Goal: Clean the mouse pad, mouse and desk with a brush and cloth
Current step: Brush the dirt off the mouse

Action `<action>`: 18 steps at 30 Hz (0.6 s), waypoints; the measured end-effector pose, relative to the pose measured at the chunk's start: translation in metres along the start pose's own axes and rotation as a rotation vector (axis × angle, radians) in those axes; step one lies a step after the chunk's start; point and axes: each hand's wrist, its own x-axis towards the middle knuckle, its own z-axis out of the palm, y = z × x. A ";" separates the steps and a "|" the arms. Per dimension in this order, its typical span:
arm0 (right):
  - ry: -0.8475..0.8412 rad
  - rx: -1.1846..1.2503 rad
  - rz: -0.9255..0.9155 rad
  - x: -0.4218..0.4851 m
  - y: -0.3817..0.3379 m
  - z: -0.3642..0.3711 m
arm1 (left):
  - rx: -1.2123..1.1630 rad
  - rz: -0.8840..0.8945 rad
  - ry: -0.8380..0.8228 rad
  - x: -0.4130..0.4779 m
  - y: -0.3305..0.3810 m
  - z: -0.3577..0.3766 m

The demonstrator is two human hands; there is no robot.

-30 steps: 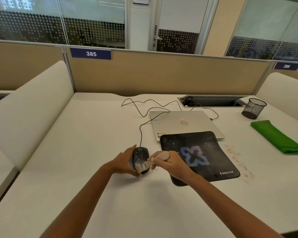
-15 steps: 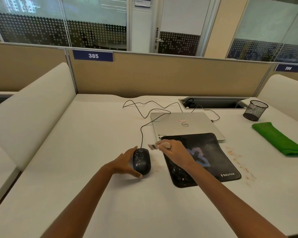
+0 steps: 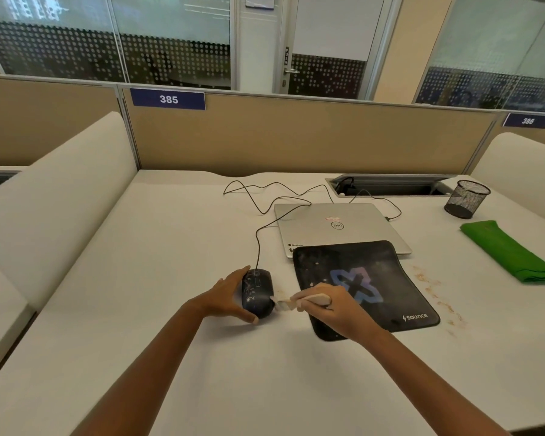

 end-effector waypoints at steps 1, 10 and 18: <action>0.001 0.062 0.021 -0.003 0.004 -0.002 | -0.003 -0.001 0.000 0.000 0.000 0.000; 0.182 0.243 0.096 0.034 -0.001 0.003 | -0.015 0.011 0.008 -0.001 -0.001 0.002; 0.124 0.154 0.062 0.019 0.006 0.008 | -0.022 0.005 0.007 -0.001 -0.001 0.001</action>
